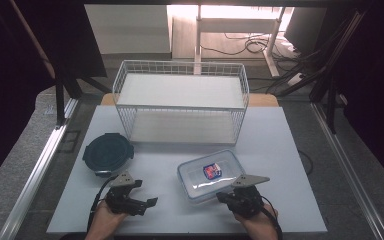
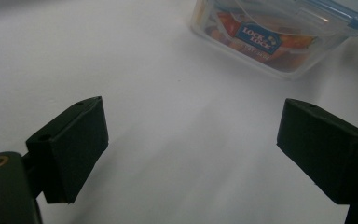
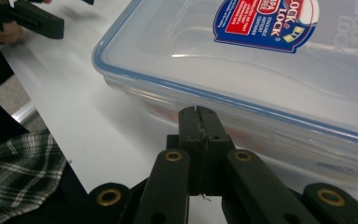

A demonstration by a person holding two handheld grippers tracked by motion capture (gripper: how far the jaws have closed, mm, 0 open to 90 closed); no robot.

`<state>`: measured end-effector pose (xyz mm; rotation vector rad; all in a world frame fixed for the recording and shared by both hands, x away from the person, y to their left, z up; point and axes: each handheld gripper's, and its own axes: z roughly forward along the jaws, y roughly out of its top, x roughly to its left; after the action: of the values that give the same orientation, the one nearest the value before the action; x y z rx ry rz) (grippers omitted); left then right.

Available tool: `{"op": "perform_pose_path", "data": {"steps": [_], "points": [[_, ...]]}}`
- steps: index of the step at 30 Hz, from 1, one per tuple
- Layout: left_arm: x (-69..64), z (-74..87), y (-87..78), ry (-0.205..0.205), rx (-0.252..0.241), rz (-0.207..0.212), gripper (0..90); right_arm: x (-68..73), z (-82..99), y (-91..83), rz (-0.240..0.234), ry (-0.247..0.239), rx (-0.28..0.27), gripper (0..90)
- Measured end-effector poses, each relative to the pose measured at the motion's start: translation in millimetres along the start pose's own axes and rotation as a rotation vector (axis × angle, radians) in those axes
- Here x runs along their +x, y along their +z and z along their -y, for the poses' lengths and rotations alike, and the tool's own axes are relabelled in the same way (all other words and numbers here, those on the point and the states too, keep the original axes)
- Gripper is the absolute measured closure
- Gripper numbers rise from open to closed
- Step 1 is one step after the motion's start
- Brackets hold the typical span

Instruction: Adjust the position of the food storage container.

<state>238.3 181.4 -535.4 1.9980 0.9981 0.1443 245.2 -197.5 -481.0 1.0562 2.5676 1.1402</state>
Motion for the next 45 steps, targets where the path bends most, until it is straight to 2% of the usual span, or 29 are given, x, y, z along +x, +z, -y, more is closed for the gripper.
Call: {"op": "perform_pose_path", "data": {"steps": [2, 4, 5, 6, 7, 8, 9, 10, 11, 12, 13, 14, 15, 16, 17, 18, 19, 20, 21, 23, 24, 25, 26, 27, 30, 35, 40, 43, 45], "points": [[-0.3, -0.5, -0.8, -0.005, -0.009, 0.006, 8.5, -3.4, 0.6, -4.0, 0.014, 0.005, -0.009, 88.8], [-0.7, -1.9, -0.8, -0.016, -0.012, 0.004, 10.2, -13.6, 1.1, -16.6, 0.074, 0.023, -0.038, 88.8], [-1.7, -3.4, -0.1, -0.017, -0.013, 0.001, 12.4, -29.1, 1.9, -31.1, 0.143, 0.049, -0.078, 88.7], [-2.2, -4.8, 0.6, -0.017, -0.015, 0.003, 14.0, -38.4, 2.2, -37.3, 0.171, 0.069, -0.099, 88.7], [-2.2, -4.8, 0.6, -0.017, -0.015, 0.003, 16.3, -38.4, 2.2, -37.3, 0.171, 0.069, -0.099, 88.7], [-3.4, -7.2, 1.2, -0.017, -0.027, 0.006, 16.3, -47.7, 2.4, -41.9, 0.208, 0.085, -0.111, 88.7], [-5.4, -11.7, 2.4, -0.019, -0.049, 0.019, 22.5, -66.7, 2.0, -44.6, 0.262, 0.117, -0.109, 88.7], [-5.4, -11.7, 2.4, -0.019, -0.049, 0.019, 25.9, -66.7, 2.0, -44.6, 0.262, 0.117, -0.109, 88.7], [-6.9, -14.2, 3.7, -0.018, -0.066, 0.032, 25.9, -75.7, 1.4, -42.7, 0.275, 0.139, -0.107, 88.7], [-10.5, -19.6, 8.3, -0.009, -0.079, 0.044, 34.9, -92.4, -1.1, -32.3, 0.268, 0.179, -0.092, 88.7], [-10.5, -19.6, 8.3, -0.009, -0.079, 0.044, 38.9, -92.4, -1.1, -32.3, 0.268, 0.179, -0.092, 88.7], [-12.4, -22.3, 11.2, -0.006, -0.077, 0.033, 38.9, -95.7, -2.7, -27.4, 0.266, 0.181, -0.080, 88.7], [-13.7, -24.5, 14.4, -0.005, -0.077, 0.026, 42.9, -98.5, -5.2, -20.5, 0.261, 0.178, -0.064, 88.7], [-14.4, -26.5, 17.6, -0.009, -0.074, 0.036, 47.4, -99.6, -7.6, -14.3, 0.249, 0.179, -0.050, 88.6], [-16.2, -29.8, 23.4, -0.025, -0.061, 0.062, 58.2, -95.9, -11.0, -5.8, 0.231, 0.171, -0.017, 89.0], [-16.2, -29.8, 23.4, -0.025, -0.061, 0.062, 63.5, -95.9, -11.0, -5.8, 0.231, 0.171, -0.017, 89.0], [-17.7, -31.2, 25.5, -0.028, -0.050, 0.077, 63.5, -92.7, -11.6, -4.2, 0.254, 0.157, 0.002, 89.0], [-19.5, -32.3, 27.2, -0.024, -0.042, 0.093, 68.6, -90.7, -11.7, -4.3, 0.257, 0.157, 0.014, 89.0], [-21.8, -33.1, 28.7, -0.016, -0.033, 0.100, 74.6, -86.5, -10.7, -5.9, 0.216, 0.178, 0.007, 89.0], [-27.3, -33.6, 29.5, 0.017, -0.002, 0.060, 77.3, -76.6, -10.9, -3.5, 0.200, 0.164, 0.014, 89.0], [-27.3, -33.6, 29.5, 0.017, -0.002, 0.060, 79.9, -70.8, -11.4, -1.3, 0.191, 0.152, 0.016, 89.0], [-27.4, -33.1, 28.5, 0.033, 0.014, 0.017, 79.9, -70.8, -11.4, -1.3, 0.191, 0.152, 0.016, 89.0], [-22.2, -30.8, 24.2, 0.036, 0.024, -0.017, 80.3, -60.9, -12.7, 2.2, 0.182, 0.125, 0.021, 89.0], [-22.2, -30.8, 24.2, 0.036, 0.024, -0.017, 80.4, -60.9, -12.7, 2.2, 0.182, 0.125, 0.021, 89.0], [-6.7, -25.9, 15.5, -0.018, 0.009, -0.027, 81.0, -47.6, -12.4, 7.8, 0.130, 0.116, 0.022, 89.0], [2.8, -23.5, 11.6, -0.042, 0.008, -0.050, 82.8, -33.2, -13.2, 14.2, 0.118, 0.091, 0.026, 89.0], [8.2, -22.6, 10.2, -0.059, 0.001, -0.053, 82.2, -28.9, -12.3, 16.5, 0.101, 0.083, 0.032, 89.0], [10.7, -21.9, 8.7, -0.070, -0.010, -0.049, 78.6, -29.2, -11.4, 18.5, 0.091, 0.078, 0.038, 88.8], [11.1, -21.8, 3.7, -0.067, -0.023, -0.062, 75.7, -30.1, -11.5, 15.9, 0.096, 0.068, 0.024, 87.7]]}}
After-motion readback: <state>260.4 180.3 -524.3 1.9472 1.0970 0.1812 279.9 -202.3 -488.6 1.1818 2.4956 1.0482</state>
